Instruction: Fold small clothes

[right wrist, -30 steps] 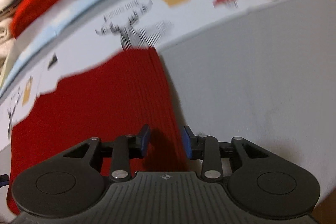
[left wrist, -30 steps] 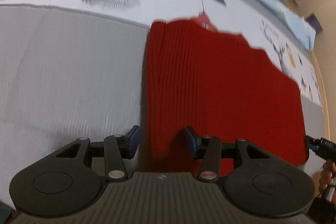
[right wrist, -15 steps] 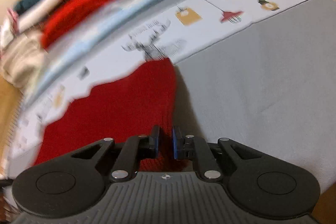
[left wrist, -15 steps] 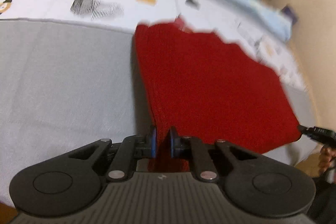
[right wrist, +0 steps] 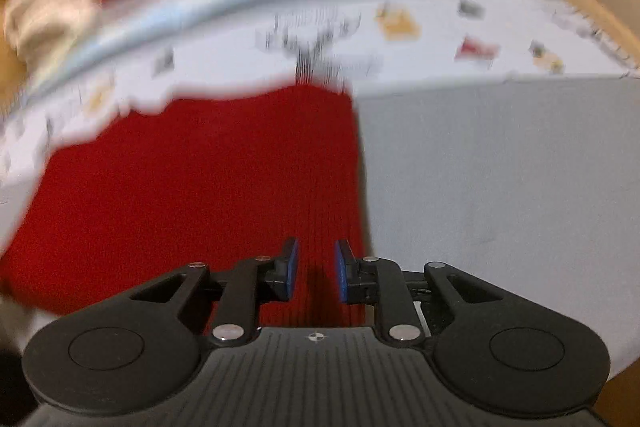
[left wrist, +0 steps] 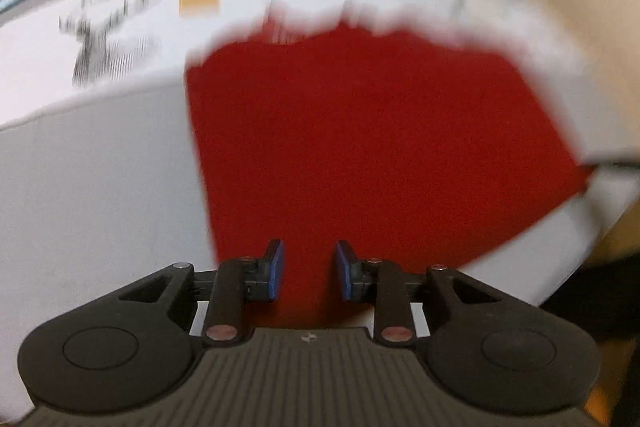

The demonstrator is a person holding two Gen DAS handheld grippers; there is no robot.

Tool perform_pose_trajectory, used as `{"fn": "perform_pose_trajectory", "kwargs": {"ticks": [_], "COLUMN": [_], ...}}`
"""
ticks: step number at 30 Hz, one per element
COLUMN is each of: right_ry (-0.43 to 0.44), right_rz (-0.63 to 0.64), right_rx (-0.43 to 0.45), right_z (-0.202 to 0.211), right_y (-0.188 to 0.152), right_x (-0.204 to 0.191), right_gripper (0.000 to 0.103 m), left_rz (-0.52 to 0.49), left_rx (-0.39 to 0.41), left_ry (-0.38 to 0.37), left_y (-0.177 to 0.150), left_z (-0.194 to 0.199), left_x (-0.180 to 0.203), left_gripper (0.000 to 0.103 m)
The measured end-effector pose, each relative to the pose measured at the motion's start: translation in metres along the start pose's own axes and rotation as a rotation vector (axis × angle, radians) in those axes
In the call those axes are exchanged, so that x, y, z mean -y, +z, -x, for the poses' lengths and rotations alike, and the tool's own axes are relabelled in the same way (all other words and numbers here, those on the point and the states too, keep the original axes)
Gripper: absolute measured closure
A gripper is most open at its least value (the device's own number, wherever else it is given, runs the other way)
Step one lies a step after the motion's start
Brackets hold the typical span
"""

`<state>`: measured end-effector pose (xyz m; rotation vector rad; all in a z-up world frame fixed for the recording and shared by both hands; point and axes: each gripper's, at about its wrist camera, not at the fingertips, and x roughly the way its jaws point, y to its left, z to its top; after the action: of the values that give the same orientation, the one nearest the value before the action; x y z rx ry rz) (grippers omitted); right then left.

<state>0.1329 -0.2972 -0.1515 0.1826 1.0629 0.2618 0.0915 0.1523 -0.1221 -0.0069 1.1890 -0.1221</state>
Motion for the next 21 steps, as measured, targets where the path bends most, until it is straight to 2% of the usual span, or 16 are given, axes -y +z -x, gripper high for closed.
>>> {"fn": "perform_pose_trajectory", "kwargs": {"ticks": [1,3,12,14,18,21], "right_ry": [-0.033,-0.076,-0.075,-0.076,-0.109,-0.120], "right_rz": [0.019,0.042,-0.010,-0.026,0.003,0.023], "right_rx": [-0.070,-0.127,-0.042,-0.032,-0.129,-0.115], "right_z": [-0.012,-0.024,-0.012,-0.012,-0.031,-0.030], "right_y": [-0.003,-0.007,-0.004,-0.002,-0.010,-0.010], "right_x": [-0.001,-0.002,0.002,0.007,0.007,0.003], "right_gripper": [0.082,0.082,0.080,0.077,0.071,0.071], "left_rz": [-0.013,-0.031,-0.042,-0.037,-0.034,-0.026], "left_rx": [-0.040,-0.035,-0.026,-0.027,-0.026,-0.019], "left_ry": [0.030,0.036,0.043,0.041,0.038,0.030], "left_y": [-0.002,-0.001,-0.006,-0.006,-0.002,-0.002], "left_z": [-0.009,-0.010,-0.004,-0.003,-0.006,-0.004], "left_x": [0.002,0.005,0.013,0.014,0.010,0.007], "left_gripper": [0.073,0.072,0.072,0.071,0.071,0.071]}}
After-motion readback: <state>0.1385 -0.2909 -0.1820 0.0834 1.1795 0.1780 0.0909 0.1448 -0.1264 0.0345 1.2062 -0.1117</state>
